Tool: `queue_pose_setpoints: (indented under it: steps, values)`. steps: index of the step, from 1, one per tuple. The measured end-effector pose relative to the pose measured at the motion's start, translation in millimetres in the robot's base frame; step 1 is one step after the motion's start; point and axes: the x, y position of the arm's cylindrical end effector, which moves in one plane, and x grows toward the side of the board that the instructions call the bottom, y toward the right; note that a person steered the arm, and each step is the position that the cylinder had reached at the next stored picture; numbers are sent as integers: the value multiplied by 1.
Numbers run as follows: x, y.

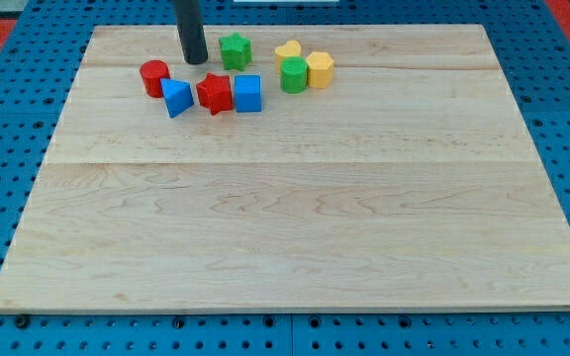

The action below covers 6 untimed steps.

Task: Slightly move the green star into the green circle

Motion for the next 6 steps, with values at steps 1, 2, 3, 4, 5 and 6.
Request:
queue_pose_setpoints:
  steps: [1, 2, 3, 4, 5, 6]
  values:
    - [-19, 52]
    - [-11, 121]
    - [0, 140]
    - [-1, 114]
    - [-17, 44]
    - [30, 60]
